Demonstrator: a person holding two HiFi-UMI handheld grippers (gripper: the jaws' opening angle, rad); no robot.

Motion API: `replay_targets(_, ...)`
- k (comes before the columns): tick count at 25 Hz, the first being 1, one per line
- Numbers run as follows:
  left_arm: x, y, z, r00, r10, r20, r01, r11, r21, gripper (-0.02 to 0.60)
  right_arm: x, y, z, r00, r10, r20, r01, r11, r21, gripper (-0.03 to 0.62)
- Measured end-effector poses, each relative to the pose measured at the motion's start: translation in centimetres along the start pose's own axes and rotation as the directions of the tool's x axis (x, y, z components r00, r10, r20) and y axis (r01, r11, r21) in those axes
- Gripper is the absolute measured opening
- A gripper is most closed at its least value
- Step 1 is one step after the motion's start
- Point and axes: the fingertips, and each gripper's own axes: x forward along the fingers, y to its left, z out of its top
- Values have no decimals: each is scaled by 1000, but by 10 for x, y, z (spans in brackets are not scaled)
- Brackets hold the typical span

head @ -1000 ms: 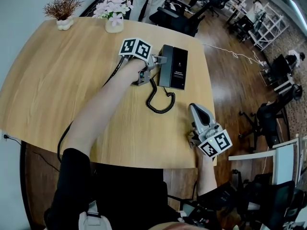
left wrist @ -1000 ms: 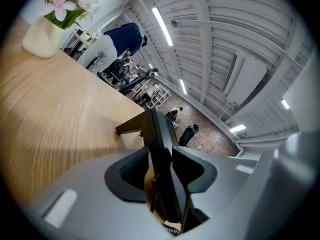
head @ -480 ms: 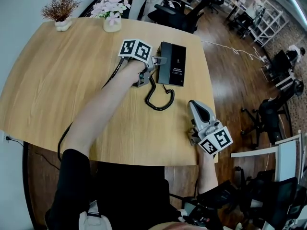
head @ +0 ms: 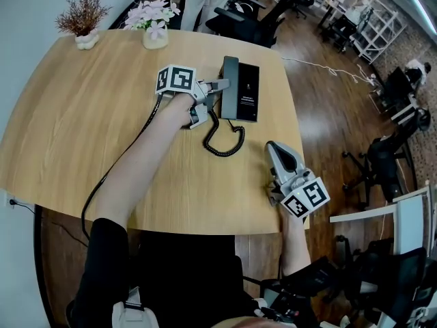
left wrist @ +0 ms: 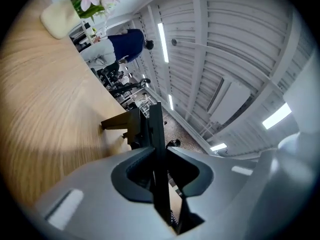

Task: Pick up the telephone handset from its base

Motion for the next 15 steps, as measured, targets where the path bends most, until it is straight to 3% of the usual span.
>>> replay_targets(6, -26, -41, 13, 985, -134, 111, 135, 991, 2, 77, -2, 0, 0, 1000, -6, 5, 5, 1000, 2, 3)
replay_targets(11, -53, -111, 11, 928, -321, 189, 325, 946, 6, 77, -3, -1, 1, 1000, -22, 18, 22, 1000, -1, 3)
replay_targets(15, -65, -146, -8, 893, -410, 186, 410, 911, 42, 77, -7, 0, 6, 998, -46, 39, 46, 999, -8, 3)
